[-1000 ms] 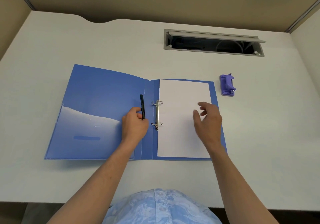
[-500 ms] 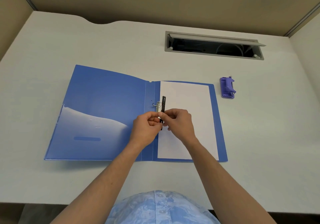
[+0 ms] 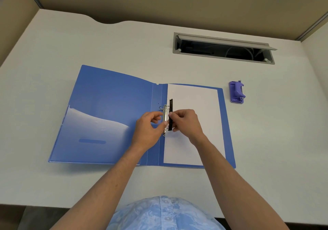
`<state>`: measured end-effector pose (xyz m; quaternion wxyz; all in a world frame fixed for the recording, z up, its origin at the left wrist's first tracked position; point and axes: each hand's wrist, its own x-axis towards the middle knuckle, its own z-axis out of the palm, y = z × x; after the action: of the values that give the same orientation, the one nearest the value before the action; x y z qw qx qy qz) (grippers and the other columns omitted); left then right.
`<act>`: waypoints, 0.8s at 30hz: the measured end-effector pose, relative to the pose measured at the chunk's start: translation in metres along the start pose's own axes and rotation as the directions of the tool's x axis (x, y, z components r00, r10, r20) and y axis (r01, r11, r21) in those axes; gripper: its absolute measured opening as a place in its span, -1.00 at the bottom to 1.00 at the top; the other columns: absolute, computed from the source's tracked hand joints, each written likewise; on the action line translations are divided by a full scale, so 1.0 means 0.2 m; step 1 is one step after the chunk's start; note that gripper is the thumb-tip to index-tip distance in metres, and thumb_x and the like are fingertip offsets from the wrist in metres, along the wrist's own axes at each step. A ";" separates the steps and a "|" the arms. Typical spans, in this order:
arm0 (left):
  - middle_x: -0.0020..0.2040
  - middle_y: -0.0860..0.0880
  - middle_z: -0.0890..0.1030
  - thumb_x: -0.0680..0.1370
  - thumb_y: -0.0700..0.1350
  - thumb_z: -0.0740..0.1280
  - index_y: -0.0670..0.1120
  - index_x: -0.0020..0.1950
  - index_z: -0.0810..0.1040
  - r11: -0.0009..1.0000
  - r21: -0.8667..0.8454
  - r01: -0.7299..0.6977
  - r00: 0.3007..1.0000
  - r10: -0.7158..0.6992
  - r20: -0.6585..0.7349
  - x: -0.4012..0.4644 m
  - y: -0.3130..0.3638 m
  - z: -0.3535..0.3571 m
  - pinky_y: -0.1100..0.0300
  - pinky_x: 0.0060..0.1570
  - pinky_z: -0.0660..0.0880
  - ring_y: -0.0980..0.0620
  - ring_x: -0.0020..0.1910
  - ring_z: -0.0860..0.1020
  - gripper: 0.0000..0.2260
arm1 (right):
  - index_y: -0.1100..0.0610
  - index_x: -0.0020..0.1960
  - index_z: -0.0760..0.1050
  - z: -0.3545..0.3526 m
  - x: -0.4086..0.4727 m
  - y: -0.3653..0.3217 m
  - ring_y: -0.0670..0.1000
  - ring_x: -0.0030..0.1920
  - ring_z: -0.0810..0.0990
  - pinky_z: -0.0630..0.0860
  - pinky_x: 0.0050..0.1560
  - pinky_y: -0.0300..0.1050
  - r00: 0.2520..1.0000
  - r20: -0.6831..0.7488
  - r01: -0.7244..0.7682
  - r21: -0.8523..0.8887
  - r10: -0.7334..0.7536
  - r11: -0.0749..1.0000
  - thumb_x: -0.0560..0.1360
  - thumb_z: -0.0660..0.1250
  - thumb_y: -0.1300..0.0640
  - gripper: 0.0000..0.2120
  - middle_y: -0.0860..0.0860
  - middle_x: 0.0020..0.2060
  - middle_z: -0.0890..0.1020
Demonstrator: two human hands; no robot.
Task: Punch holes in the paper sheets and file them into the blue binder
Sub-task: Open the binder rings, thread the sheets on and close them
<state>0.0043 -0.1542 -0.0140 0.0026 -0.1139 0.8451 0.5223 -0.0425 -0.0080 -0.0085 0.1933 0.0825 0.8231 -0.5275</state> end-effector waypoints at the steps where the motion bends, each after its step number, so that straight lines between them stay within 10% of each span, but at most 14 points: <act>1: 0.02 0.06 0.56 0.47 -0.16 0.46 -0.07 0.19 0.59 1.000 0.022 -0.014 1.000 0.013 0.024 0.01 -0.02 0.00 0.42 -0.13 0.45 0.14 -0.05 0.55 -0.70 | 0.23 -0.10 0.67 0.00 0.01 0.00 -0.03 -0.39 0.66 0.64 -0.27 -0.15 1.000 0.005 -0.008 0.015 0.008 1.000 0.59 0.32 0.14 -0.78 0.11 -0.30 0.71; 6: 0.13 -0.01 0.49 0.50 -0.38 0.25 -0.12 0.27 0.54 0.999 0.034 0.024 0.990 -0.029 0.137 0.05 -0.09 -0.01 0.44 -0.02 0.42 0.07 0.01 0.52 -0.63 | 0.20 -0.04 0.69 0.00 0.05 0.02 -0.11 -0.37 0.66 0.52 -0.32 -0.24 0.999 0.038 -0.015 0.016 0.015 1.000 0.58 0.33 0.13 -0.81 0.03 -0.29 0.72; 24: 0.03 -0.03 0.61 0.44 -0.05 0.49 -0.04 0.12 0.61 0.997 0.004 0.080 0.974 -0.079 0.214 0.05 -0.15 0.08 0.27 -0.04 0.55 0.09 -0.08 0.60 -0.73 | 0.19 -0.13 0.67 0.05 0.07 0.10 -0.09 -0.33 0.67 0.60 -0.16 -0.12 0.999 -0.045 -0.007 -0.039 0.006 0.999 0.53 0.37 0.13 -0.83 0.00 -0.34 0.71</act>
<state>-0.0012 -0.1542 -0.0488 0.1142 -0.0906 0.8334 0.5331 -0.0455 -0.0090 -0.0340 0.1781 0.0932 0.8372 -0.5086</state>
